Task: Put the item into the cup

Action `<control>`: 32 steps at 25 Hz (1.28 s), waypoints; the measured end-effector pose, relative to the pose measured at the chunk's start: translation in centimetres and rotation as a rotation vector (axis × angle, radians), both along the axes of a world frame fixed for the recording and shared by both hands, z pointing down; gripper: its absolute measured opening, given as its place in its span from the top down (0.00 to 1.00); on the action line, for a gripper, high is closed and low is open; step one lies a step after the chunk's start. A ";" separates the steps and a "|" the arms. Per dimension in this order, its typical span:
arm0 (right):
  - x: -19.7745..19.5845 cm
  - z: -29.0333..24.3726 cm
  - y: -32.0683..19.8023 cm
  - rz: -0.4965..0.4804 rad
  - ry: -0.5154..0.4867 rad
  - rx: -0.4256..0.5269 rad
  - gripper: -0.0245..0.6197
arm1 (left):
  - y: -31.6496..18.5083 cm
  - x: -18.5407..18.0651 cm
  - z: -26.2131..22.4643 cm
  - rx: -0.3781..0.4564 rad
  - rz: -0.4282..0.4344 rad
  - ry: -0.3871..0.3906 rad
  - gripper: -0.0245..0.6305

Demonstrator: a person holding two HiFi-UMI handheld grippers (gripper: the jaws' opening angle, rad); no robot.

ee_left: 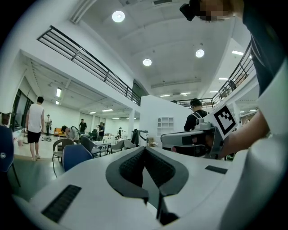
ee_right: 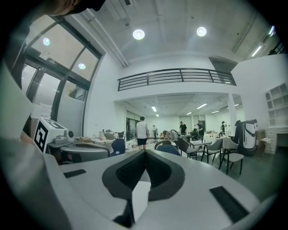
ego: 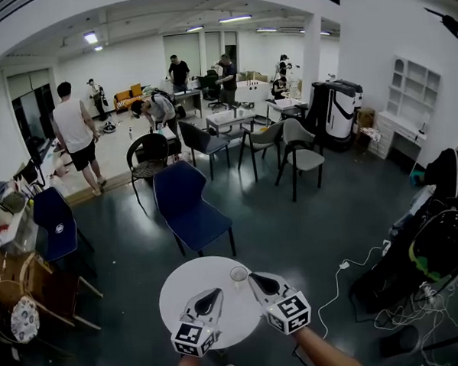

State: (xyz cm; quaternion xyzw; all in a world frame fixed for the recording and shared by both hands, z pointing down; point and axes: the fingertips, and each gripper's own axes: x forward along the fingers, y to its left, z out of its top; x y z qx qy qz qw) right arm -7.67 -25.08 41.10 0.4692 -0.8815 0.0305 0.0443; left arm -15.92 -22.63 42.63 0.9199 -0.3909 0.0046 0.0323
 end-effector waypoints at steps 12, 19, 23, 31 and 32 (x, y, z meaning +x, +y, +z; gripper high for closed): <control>6.3 -2.2 8.8 -0.020 -0.035 0.027 0.94 | 8.6 5.7 -2.3 0.022 -0.030 -0.035 0.94; 9.8 -2.8 14.0 -0.045 -0.047 0.038 0.94 | 13.6 9.6 -3.4 0.041 -0.050 -0.054 0.94; 11.5 -2.8 17.1 -0.058 -0.049 0.043 0.94 | 16.7 11.1 -3.7 0.052 -0.072 -0.054 0.94; 14.0 -3.1 21.7 -0.082 -0.055 0.057 0.94 | 21.6 13.4 -3.6 0.051 -0.098 -0.049 0.94; 14.1 -3.1 22.2 -0.088 -0.056 0.057 0.94 | 22.0 13.5 -3.6 0.051 -0.102 -0.047 0.94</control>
